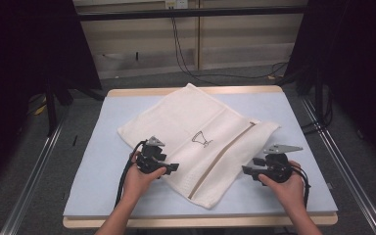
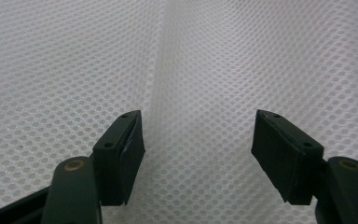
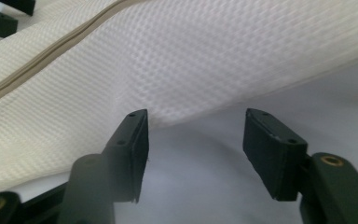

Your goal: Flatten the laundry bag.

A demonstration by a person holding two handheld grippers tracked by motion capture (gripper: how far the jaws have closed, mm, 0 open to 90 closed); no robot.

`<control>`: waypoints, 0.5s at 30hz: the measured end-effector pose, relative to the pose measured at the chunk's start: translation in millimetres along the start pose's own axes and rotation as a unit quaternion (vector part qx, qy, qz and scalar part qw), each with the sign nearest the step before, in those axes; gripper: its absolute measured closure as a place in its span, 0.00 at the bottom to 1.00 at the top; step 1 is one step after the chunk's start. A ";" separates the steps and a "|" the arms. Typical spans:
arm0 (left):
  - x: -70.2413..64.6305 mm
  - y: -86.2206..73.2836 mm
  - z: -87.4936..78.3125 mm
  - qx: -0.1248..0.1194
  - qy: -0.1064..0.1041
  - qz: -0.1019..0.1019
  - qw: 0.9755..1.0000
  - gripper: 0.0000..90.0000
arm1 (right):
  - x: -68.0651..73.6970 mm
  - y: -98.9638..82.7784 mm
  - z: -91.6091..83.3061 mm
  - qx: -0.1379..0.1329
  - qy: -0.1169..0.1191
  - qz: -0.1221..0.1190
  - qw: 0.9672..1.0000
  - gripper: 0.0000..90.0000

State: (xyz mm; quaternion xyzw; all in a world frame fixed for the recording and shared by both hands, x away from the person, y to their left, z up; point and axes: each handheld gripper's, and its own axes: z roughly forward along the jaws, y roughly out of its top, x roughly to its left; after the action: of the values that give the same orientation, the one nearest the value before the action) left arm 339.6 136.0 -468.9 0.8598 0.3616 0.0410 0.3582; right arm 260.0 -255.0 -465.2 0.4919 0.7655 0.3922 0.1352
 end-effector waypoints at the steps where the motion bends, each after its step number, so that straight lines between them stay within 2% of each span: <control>1: 0.8 0.1 0.2 0.006 0.006 0.006 1.000 0.38 | -2.9 -0.8 -3.2 -0.004 -0.004 0.003 1.000 0.42; 5: 1.2 -0.4 0.7 0.013 0.018 0.013 1.000 0.43 | -8.8 0.5 -10.3 -0.019 -0.019 -0.003 1.000 0.38; 7: 0.8 -1.0 1.6 0.007 0.025 0.012 1.000 0.44 | -9.9 2.7 -11.5 -0.020 -0.028 -0.003 0.999 0.36; 8: 2.2 -0.9 -0.1 0.016 0.029 0.019 0.999 0.45 | -11.2 5.9 -11.7 -0.018 -0.037 -0.007 0.999 0.35; 9: 1.5 -2.6 0.7 0.000 0.039 0.006 0.999 0.45 | -11.2 5.9 -11.7 -0.018 -0.037 -0.007 0.999 0.35; 11: 4.6 -3.0 -2.2 0.009 0.031 0.007 0.999 0.45 | -13.1 7.9 -13.2 -0.025 -0.049 -0.011 0.998 0.33; 15: 6.7 -6.6 -2.2 -0.004 0.039 -0.002 0.999 0.45 | -20.6 10.9 -15.4 -0.023 -0.056 -0.009 0.998 0.31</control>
State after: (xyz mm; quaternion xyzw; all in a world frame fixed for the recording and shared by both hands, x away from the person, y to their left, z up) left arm 339.9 144.9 -472.8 0.8556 0.3765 0.0748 0.3472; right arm 267.9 -277.6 -450.8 0.5031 0.7520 0.3802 0.1922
